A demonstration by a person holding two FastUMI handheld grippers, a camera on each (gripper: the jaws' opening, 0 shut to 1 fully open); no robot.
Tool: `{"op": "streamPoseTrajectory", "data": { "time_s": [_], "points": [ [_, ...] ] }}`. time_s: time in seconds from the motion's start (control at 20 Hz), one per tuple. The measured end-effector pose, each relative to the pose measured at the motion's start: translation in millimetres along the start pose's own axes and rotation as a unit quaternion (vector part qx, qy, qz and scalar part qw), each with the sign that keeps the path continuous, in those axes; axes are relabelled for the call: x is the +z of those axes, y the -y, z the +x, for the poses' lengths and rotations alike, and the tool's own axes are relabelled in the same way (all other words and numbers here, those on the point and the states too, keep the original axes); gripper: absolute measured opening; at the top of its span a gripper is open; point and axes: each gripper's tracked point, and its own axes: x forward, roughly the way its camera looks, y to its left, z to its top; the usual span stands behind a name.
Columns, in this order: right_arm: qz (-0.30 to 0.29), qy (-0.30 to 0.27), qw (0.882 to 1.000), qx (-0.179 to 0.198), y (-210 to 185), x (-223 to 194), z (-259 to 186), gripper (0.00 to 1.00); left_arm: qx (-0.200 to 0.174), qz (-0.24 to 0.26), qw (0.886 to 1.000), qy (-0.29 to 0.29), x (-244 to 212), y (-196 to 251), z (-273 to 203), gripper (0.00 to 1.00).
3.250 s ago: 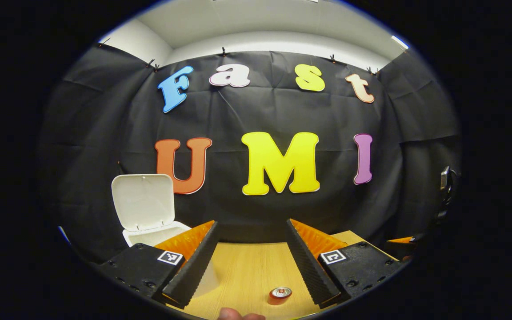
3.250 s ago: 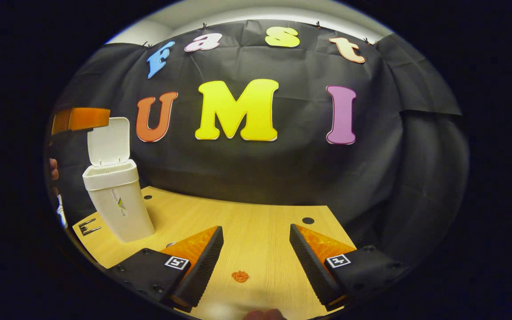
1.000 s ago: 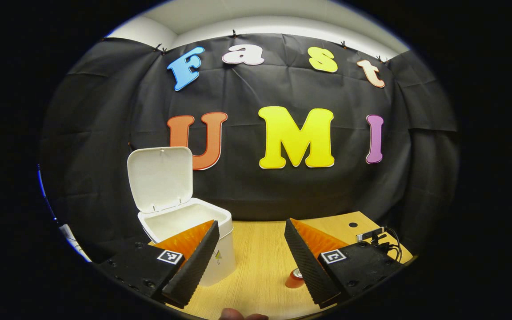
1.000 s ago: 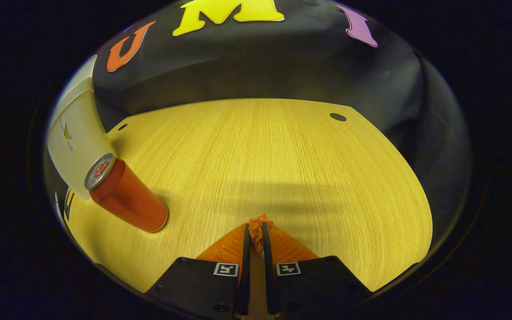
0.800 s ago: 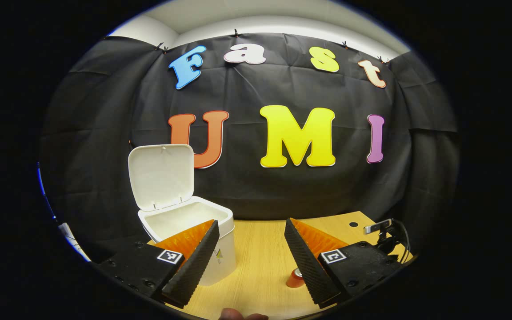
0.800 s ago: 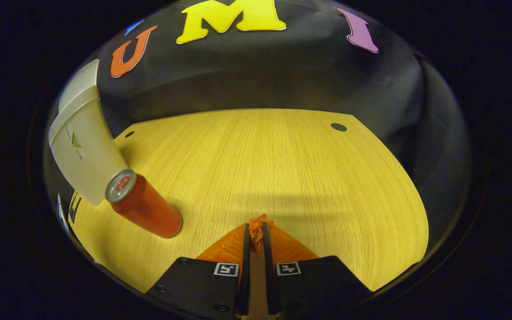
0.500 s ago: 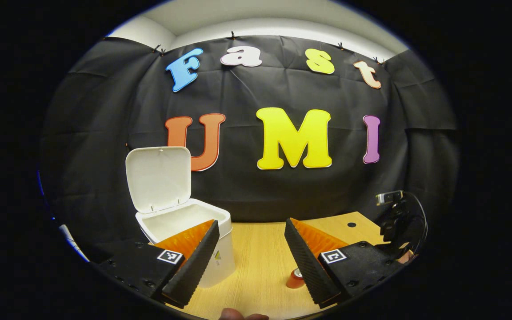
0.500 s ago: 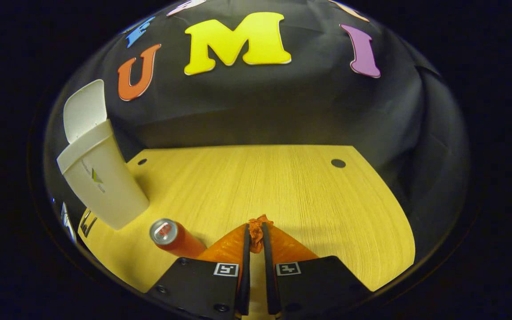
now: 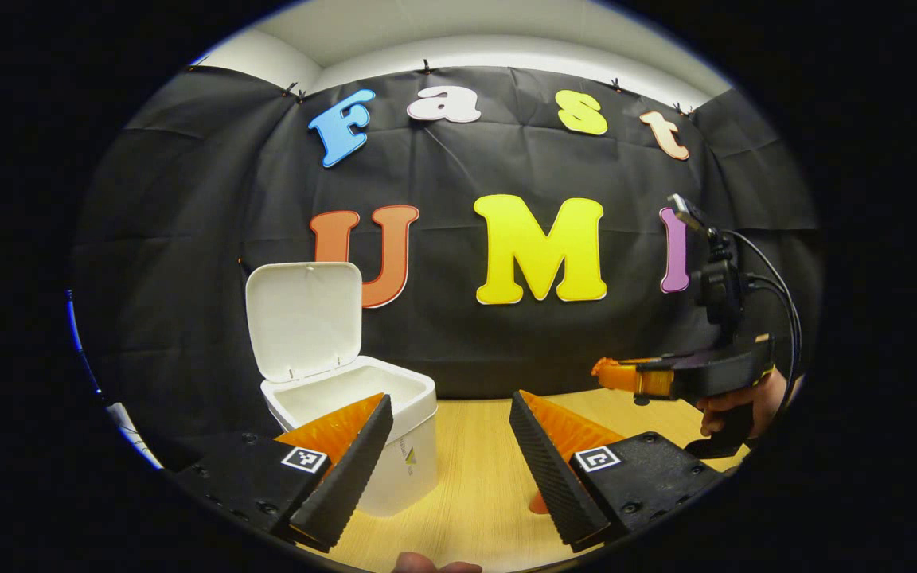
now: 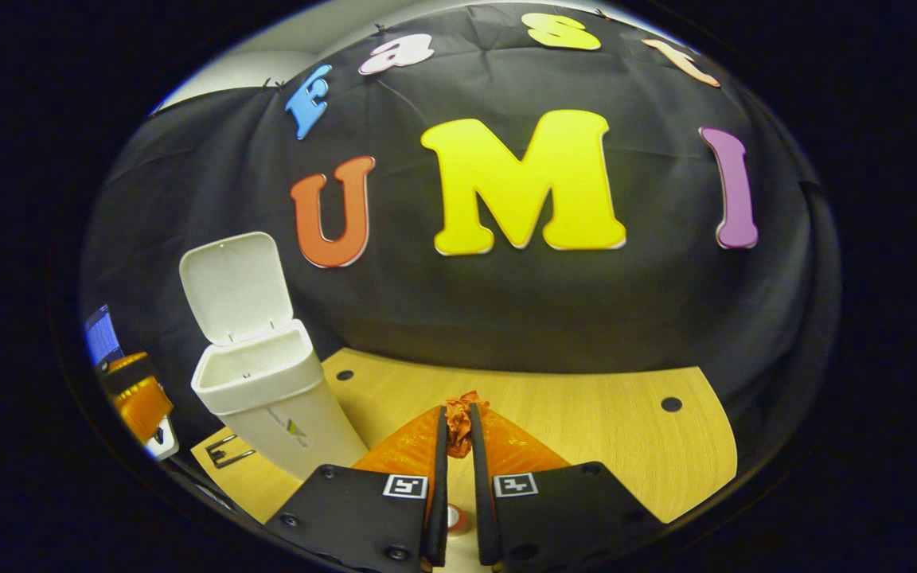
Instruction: Press the lid of the desktop garbage bin to open it, pick up the crumpled paper on the desktop and throw it into the bin, then pick up the pop can on the desktop and drop it into the bin, and finally close the garbage bin lid.
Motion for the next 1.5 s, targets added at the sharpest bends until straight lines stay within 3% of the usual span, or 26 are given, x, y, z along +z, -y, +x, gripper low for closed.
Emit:
{"op": "streamPoseTrajectory", "data": {
  "time_s": [0.4, 0.7, 1.1, 1.5],
  "points": [
    [-0.026, 0.028, 0.994, 0.100, -125.0, 49.3, 42.7, 0.15, 0.035, -0.017, 0.999, -0.009, -6.4, -46.6, -12.1, 0.97],
    [-0.059, -0.002, 0.985, 0.165, -210.4, 31.0, 80.0, 0.16, 0.089, -0.032, 0.995, -0.006, -8.5, -94.0, -25.3, 0.97],
    [-0.096, -0.057, 0.975, 0.194, -263.1, -14.1, 113.6, 0.16, 0.135, -0.055, 0.989, -0.028, -29.2, -133.6, -38.7, 0.97],
    [-0.109, -0.076, 0.971, 0.199, -271.8, -32.0, 117.4, 0.30, 0.139, -0.055, 0.988, -0.031, -31.8, -138.9, -39.6, 0.97]
  ]
}}
